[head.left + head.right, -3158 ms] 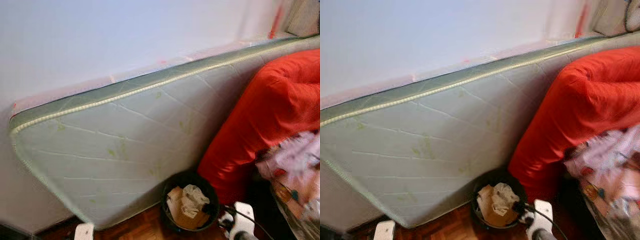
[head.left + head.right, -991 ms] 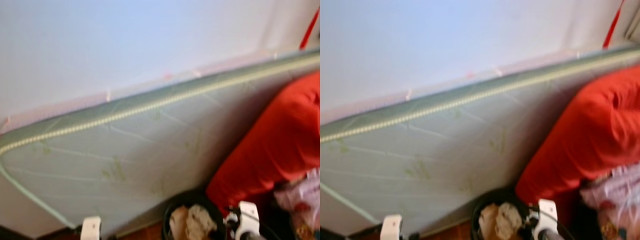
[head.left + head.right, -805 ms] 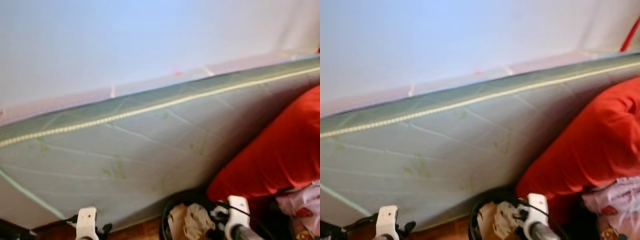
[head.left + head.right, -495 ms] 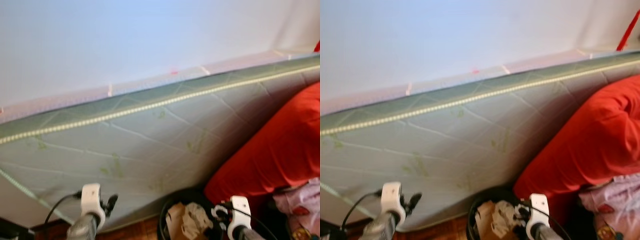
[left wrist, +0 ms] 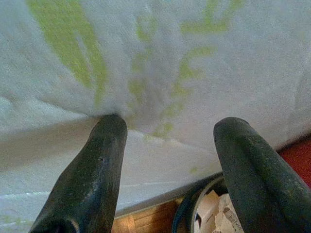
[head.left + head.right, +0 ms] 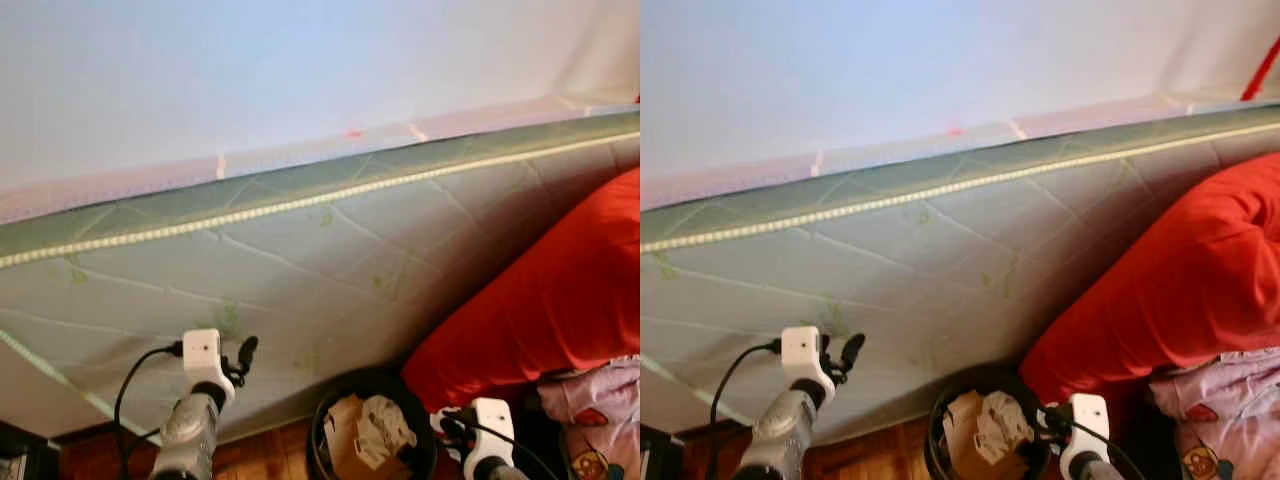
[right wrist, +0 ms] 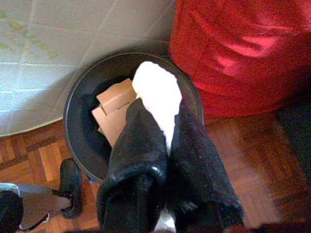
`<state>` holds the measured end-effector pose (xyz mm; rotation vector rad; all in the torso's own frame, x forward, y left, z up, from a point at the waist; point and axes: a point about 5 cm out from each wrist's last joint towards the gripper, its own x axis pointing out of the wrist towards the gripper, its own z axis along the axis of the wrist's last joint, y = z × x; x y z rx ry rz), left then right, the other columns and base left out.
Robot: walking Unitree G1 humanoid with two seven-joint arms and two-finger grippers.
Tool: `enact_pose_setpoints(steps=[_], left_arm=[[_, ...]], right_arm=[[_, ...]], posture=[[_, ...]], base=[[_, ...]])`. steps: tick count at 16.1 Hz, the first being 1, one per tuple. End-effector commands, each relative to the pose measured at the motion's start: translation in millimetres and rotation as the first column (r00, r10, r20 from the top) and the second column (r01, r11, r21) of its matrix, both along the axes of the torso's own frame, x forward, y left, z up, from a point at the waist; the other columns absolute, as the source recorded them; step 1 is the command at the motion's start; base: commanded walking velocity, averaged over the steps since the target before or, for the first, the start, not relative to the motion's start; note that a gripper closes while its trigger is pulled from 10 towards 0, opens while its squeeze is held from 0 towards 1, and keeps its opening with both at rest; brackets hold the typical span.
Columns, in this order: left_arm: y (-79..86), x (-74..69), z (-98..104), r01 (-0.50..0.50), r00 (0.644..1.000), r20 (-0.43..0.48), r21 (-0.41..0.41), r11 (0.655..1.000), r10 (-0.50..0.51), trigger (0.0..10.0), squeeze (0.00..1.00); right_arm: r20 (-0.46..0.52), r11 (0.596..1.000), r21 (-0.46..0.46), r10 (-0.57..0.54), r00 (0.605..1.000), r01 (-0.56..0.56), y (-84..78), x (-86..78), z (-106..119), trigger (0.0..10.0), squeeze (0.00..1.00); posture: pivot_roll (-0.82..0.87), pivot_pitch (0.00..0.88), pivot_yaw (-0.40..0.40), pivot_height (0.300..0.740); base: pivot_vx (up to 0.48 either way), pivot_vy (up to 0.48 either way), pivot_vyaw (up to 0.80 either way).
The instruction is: Clean up the room
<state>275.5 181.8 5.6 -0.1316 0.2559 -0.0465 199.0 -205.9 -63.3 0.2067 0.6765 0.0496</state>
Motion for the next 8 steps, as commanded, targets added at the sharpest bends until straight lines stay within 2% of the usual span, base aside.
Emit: enact_pose_setpoints(steps=[1,6,8], left_arm=[[-2.4,-4.0,-2,0.009,1.0,-0.002,0.005,1.0,-0.009,10.0,0.0],[-2.0,-22.4,-5,-0.009,1.0,-0.01,0.004,1.0,0.009,10.0,0.0],[3.8,-34.6,-6,-0.039,0.999,-0.02,0.013,0.999,0.039,10.0,0.0]], right_arm=[[0.011,1.0,-0.001,-0.022,1.0,0.022,-6.1,-3.2,0,10.0,0.0],[0.081,0.997,0.072,-0.042,0.996,0.037,-3.8,-4.9,3,10.0,0.0],[0.107,0.993,0.105,-0.068,0.992,0.057,-0.4,-3.1,4,10.0,0.0]], posture=[[0.14,0.16,-0.064,0.74],[0.16,0.174,-0.062,0.74],[0.16,0.165,-0.048,0.74]], base=[[0.0,0.0,0.0],[0.0,0.0,0.0],[0.0,0.0,0.0]])
